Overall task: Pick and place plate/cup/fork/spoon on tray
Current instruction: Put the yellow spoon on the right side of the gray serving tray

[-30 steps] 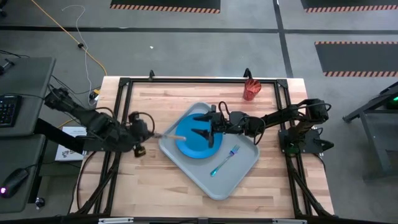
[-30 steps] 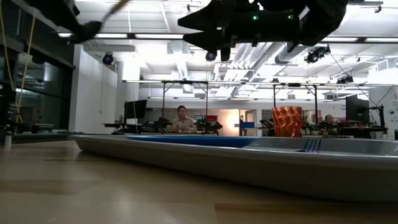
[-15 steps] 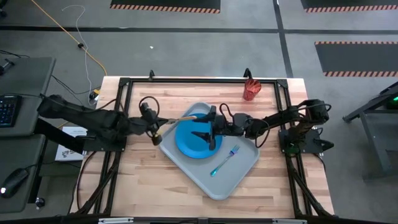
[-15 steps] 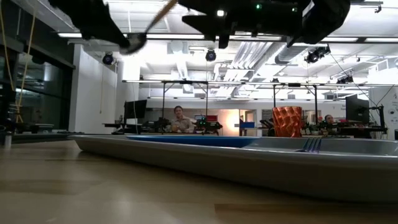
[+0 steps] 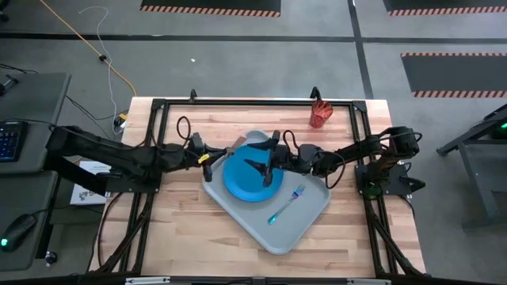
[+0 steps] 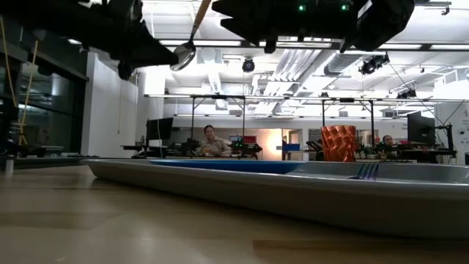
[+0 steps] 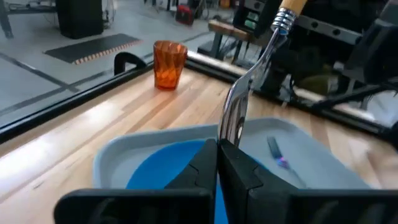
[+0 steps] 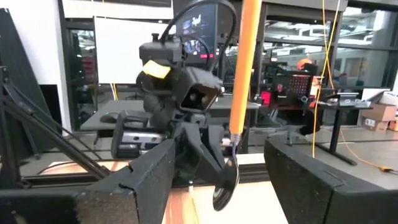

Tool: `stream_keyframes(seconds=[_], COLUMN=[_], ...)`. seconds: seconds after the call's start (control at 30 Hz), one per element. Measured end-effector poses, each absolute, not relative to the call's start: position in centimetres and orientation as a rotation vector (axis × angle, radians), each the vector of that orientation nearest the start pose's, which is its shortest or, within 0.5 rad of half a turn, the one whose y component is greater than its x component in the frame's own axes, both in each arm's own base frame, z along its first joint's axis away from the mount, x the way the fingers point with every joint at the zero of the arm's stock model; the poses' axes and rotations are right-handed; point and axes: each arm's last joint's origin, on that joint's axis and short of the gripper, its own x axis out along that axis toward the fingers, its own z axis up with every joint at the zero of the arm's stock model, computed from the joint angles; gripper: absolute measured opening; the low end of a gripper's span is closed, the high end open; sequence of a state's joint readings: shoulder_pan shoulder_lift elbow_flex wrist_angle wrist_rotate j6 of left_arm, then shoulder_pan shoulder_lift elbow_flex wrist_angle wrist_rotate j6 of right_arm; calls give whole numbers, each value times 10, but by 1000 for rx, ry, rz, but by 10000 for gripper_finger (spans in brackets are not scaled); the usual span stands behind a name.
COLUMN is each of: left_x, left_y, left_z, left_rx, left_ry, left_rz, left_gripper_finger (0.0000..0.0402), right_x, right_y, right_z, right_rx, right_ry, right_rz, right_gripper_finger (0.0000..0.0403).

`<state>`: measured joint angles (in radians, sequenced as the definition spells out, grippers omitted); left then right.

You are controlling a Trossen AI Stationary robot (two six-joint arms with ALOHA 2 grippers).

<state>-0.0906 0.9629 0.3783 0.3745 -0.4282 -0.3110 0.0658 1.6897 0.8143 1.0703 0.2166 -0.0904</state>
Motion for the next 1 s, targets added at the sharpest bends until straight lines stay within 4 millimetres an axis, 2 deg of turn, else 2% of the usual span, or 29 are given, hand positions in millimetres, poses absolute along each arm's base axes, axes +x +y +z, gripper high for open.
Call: stream_keyframes(seconds=[0.23,0.43,0.77,0.87,1.0], left_x=[207,222,223,223,223], left_y=[-7,-10,-9,-9,-9], left_z=[199,184,187,186,185], left_rx=[-290,-291,-266,-264,-267], left_ry=[78,88,51,57,68], left_rz=[354,313,330,332,334], left_gripper_finger=[0,0,0,0,0], right_x=[349,364,368,368,368], right_y=[16,15,14,14,14], right_z=[238,235,235,236,236], right_rx=[-78,-77,-101,-99,-98], right_ry=[-199,-194,-195,-193,-195], right_rz=[-182,-182,-209,-231,-238], right_gripper_finger=[240,240,238,221,168])
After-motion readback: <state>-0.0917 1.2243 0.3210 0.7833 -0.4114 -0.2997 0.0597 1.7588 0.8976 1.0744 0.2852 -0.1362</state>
